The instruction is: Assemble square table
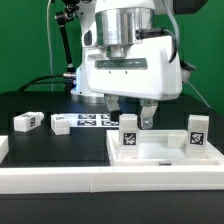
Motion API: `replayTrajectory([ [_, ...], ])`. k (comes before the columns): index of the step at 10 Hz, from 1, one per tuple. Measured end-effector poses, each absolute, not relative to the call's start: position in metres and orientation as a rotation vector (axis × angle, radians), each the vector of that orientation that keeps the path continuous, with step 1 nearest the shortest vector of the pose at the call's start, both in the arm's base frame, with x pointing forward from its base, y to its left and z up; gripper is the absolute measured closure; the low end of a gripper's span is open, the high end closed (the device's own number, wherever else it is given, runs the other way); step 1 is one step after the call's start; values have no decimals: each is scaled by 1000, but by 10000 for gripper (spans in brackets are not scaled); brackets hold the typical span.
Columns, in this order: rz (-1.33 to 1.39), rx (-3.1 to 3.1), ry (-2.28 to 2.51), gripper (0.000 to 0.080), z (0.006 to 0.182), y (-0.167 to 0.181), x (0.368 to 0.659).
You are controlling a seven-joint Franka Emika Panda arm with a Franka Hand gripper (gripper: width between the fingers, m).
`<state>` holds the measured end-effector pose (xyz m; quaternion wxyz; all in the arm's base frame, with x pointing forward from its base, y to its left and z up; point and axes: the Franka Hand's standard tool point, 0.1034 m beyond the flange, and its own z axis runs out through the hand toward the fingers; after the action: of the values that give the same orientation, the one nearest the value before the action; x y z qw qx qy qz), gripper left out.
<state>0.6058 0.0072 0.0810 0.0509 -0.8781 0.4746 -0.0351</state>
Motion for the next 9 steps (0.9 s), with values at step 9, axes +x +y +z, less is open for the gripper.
replayTrajectory([
  [9,-140,-3060,484,151,79,9,604],
])
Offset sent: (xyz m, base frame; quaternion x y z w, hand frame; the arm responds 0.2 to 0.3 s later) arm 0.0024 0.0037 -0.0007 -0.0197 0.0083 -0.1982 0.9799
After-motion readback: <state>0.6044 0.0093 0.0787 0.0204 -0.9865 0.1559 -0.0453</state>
